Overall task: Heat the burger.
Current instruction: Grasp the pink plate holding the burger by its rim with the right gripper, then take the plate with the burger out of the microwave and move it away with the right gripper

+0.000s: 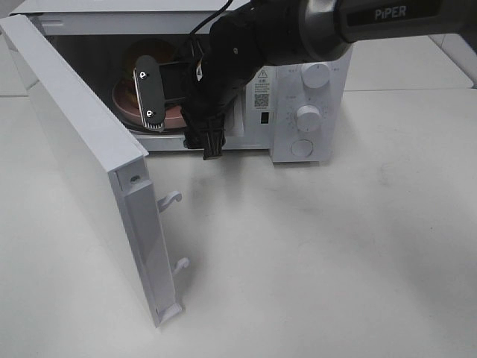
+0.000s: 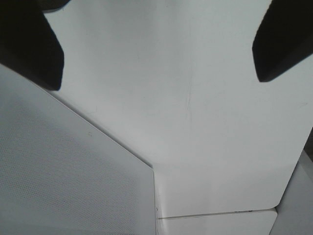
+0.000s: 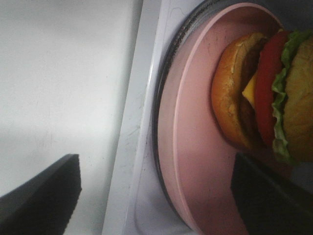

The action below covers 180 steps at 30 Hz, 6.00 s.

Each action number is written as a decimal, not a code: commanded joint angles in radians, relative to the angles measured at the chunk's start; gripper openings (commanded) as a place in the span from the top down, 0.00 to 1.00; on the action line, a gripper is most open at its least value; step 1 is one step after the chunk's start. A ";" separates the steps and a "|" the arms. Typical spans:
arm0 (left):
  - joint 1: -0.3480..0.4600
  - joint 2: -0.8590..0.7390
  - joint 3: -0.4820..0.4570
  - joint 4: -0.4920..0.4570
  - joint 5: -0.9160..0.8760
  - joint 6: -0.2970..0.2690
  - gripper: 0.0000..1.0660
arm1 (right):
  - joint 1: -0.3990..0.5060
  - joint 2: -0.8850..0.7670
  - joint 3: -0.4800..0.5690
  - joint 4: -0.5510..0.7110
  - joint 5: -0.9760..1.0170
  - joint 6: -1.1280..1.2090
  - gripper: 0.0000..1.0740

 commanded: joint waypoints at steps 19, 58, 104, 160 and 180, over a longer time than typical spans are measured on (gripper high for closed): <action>0.004 -0.019 0.003 -0.005 -0.014 -0.003 0.08 | -0.003 0.200 -0.287 0.020 0.122 0.073 0.28; 0.004 -0.019 0.003 -0.005 -0.014 -0.003 0.08 | -0.009 0.229 -0.346 0.061 0.173 -0.002 1.00; 0.004 -0.019 0.003 -0.005 -0.014 -0.003 0.08 | -0.052 -0.202 0.262 0.449 -0.087 -0.728 1.00; 0.004 -0.019 0.003 -0.005 -0.014 -0.003 0.08 | -0.069 -0.870 0.992 0.550 -0.119 -0.773 1.00; 0.004 -0.019 0.003 -0.005 -0.014 -0.003 0.08 | -0.069 -1.125 1.131 0.366 -0.044 -0.528 1.00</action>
